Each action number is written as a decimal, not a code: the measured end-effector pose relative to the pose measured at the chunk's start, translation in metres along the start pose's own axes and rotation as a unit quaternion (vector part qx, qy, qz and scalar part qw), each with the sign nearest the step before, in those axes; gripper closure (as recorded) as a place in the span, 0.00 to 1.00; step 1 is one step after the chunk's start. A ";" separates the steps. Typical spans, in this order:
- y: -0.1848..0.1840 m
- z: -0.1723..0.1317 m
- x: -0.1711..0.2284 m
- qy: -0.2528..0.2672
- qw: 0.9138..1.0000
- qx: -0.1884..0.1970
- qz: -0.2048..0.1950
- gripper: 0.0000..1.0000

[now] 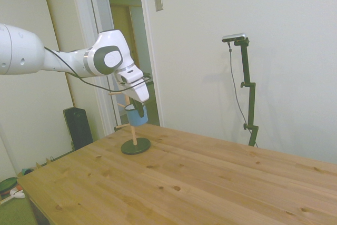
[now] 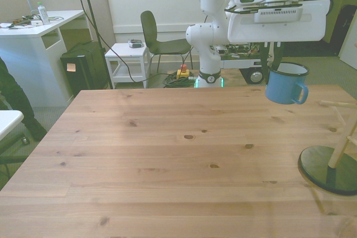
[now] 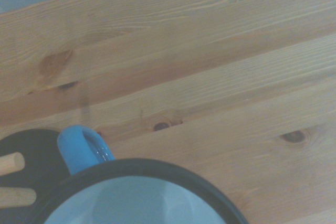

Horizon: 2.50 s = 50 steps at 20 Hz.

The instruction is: Hang the mug

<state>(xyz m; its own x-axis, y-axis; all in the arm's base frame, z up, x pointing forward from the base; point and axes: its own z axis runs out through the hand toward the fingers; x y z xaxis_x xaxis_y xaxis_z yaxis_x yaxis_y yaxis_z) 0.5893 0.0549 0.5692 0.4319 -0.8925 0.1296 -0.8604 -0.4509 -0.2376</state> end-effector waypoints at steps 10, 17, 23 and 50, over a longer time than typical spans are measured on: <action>-0.024 0.006 -0.037 0.010 1.000 -0.007 -0.014 1.00; -0.040 0.015 -0.053 0.013 1.000 -0.016 -0.019 1.00; -0.058 0.022 -0.078 0.022 0.999 -0.026 -0.028 1.00; -0.032 0.022 -0.063 0.031 0.999 -0.032 0.001 0.00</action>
<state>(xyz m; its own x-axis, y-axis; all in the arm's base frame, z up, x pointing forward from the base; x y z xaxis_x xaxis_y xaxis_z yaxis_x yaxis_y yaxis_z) 0.5956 0.1259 0.5478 0.4149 -0.8901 0.1888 -0.8775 -0.4463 -0.1755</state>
